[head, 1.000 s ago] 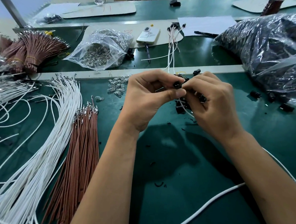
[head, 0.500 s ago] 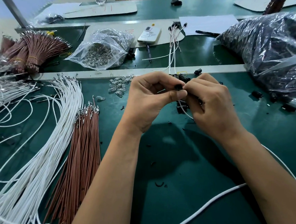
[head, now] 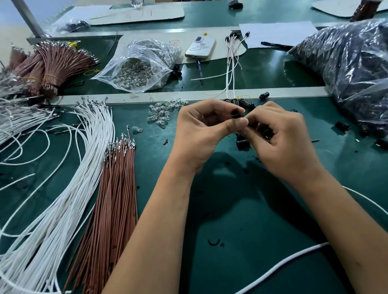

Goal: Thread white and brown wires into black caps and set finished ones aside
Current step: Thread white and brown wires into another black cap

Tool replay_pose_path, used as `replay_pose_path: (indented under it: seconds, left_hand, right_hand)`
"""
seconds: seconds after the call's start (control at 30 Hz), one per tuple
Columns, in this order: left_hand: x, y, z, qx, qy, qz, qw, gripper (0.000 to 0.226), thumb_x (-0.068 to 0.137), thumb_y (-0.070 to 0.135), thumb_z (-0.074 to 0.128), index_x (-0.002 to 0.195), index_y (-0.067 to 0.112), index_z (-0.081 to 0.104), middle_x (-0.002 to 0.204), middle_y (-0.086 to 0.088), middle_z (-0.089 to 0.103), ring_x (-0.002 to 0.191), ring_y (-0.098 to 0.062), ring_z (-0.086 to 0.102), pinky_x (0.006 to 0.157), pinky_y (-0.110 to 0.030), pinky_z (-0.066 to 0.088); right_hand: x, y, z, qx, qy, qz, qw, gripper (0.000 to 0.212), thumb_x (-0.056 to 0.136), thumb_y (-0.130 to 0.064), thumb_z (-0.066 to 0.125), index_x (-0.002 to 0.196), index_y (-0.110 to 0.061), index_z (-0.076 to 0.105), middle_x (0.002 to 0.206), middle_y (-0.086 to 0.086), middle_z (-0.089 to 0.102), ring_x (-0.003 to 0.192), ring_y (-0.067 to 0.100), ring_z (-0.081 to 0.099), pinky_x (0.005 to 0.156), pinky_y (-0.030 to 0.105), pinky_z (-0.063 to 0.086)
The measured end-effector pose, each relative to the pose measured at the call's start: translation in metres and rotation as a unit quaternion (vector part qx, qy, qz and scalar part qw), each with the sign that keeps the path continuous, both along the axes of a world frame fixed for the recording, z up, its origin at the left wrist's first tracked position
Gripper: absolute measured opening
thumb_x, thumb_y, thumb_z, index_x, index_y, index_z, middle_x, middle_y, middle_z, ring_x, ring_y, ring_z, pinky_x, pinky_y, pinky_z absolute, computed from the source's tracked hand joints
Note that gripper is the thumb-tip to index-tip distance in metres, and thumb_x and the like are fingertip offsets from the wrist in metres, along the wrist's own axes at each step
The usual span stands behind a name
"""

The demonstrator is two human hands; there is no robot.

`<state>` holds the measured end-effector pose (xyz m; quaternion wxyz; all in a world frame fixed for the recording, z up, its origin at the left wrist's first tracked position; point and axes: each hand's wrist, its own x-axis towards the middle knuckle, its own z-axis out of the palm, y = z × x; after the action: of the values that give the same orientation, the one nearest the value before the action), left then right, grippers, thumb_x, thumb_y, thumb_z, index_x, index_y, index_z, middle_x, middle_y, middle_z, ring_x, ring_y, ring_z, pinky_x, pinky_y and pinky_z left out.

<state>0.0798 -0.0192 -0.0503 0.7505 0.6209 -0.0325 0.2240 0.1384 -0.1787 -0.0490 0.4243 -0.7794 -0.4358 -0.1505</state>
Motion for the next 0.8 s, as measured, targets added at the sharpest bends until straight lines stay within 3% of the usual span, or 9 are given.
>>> replay_pose_path:
  seconds: [0.33,0.5,0.67,0.77,0.8]
  left_hand:
    - [0.002,-0.009,-0.008,-0.027,0.02,0.033,0.999,0.018,0.073,-0.016,0.077,0.087,-0.008,0.071,0.074,-0.016,0.071,0.064,-0.028,0.066,0.073,-0.04,0.058]
    - [0.002,-0.008,-0.008,-0.041,0.02,0.039,0.998,0.019,0.074,-0.017,0.076,0.082,0.0,0.072,0.073,-0.006,0.074,0.063,-0.016,0.068,0.069,-0.027,0.058]
    - [0.001,-0.006,-0.006,-0.058,0.033,0.048,0.997,0.02,0.076,-0.016,0.075,0.081,0.003,0.072,0.075,-0.002,0.074,0.068,-0.012,0.067,0.071,-0.024,0.056]
    - [0.0,-0.003,-0.004,-0.07,0.05,0.06,0.995,0.017,0.079,-0.013,0.075,0.084,0.003,0.073,0.073,0.001,0.073,0.065,-0.008,0.065,0.068,-0.02,0.054]
    - [0.0,-0.003,-0.003,-0.074,0.058,0.067,0.993,0.015,0.08,-0.01,0.075,0.084,0.004,0.073,0.072,0.003,0.073,0.064,-0.007,0.064,0.068,-0.02,0.053]
  right_hand:
    - [0.001,-0.002,-0.003,-0.047,0.006,0.0,0.999,0.015,0.091,0.001,0.073,0.077,-0.004,0.07,0.073,0.001,0.066,0.074,0.027,0.058,0.071,0.045,0.049]
    - [-0.001,-0.001,-0.002,-0.058,0.009,-0.001,0.998,0.017,0.091,-0.002,0.074,0.075,-0.004,0.069,0.069,0.003,0.065,0.07,0.029,0.058,0.067,0.046,0.048]
    - [-0.005,0.0,0.001,-0.068,0.007,-0.024,0.997,0.012,0.091,-0.006,0.076,0.08,-0.005,0.071,0.071,0.006,0.066,0.067,0.025,0.058,0.066,0.04,0.046]
    - [-0.008,0.007,0.005,-0.08,0.015,-0.031,0.996,0.008,0.089,-0.007,0.079,0.084,-0.008,0.073,0.073,0.002,0.07,0.066,0.018,0.062,0.068,0.036,0.05]
    - [-0.008,0.009,0.007,-0.09,0.023,-0.029,0.995,0.007,0.087,-0.009,0.082,0.085,-0.008,0.074,0.071,-0.002,0.07,0.064,0.011,0.063,0.068,0.028,0.05]
